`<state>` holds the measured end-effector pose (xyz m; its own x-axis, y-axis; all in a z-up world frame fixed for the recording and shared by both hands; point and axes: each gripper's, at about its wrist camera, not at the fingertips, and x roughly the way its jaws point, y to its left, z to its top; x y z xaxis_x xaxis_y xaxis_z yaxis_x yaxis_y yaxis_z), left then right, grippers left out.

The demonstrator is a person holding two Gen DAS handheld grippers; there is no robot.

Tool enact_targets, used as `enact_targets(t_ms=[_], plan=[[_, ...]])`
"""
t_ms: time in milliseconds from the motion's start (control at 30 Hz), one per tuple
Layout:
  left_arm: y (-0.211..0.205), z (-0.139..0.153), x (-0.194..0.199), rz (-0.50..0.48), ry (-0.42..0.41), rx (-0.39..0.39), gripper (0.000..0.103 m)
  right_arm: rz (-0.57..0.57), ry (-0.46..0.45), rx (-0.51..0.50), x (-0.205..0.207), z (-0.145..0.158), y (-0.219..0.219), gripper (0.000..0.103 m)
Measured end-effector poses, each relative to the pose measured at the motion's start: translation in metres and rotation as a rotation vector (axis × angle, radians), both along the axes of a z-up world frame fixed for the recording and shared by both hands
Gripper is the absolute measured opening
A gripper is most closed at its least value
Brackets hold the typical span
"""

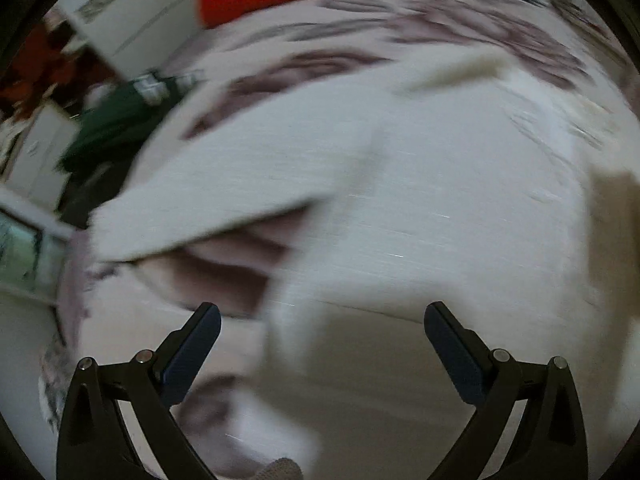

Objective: Fold large clothes

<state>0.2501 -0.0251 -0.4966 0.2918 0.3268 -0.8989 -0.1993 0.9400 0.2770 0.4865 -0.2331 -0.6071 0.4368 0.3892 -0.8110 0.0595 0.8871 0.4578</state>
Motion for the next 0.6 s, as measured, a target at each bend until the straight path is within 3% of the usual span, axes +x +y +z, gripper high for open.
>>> enact_targets(t_ms=[67,167,233,333,367,433,533,600], plan=[[0.034,0.000,0.003,0.043,-0.002,0.029,0.103,0.131,0.044,-0.045,0.025,-0.028,0.081,0.013],[0.066,-0.007,0.004,0.090,0.017,0.054,0.103,0.275,0.141,-0.135,0.030,-0.088,0.170,0.015],[0.083,-0.010,0.003,0.110,0.027,0.054,0.103,0.320,0.209,-0.122,0.026,-0.117,0.189,0.035],[0.108,-0.007,-0.003,0.140,0.030,0.040,0.103,0.288,0.236,0.063,0.002,-0.118,0.154,0.063],[0.117,-0.006,-0.005,0.156,0.032,0.033,0.103,0.241,0.201,0.127,-0.017,-0.105,0.128,0.064],[0.127,-0.005,-0.012,0.187,0.038,0.023,0.103,0.154,0.161,0.154,-0.047,-0.089,0.081,0.064],[0.150,-0.010,-0.018,0.239,0.063,0.000,0.103,-0.063,0.204,-0.024,-0.100,-0.090,0.001,0.064],[0.160,-0.013,-0.019,0.260,0.073,0.000,0.103,-0.156,0.382,-0.240,-0.118,-0.125,-0.042,0.064]])
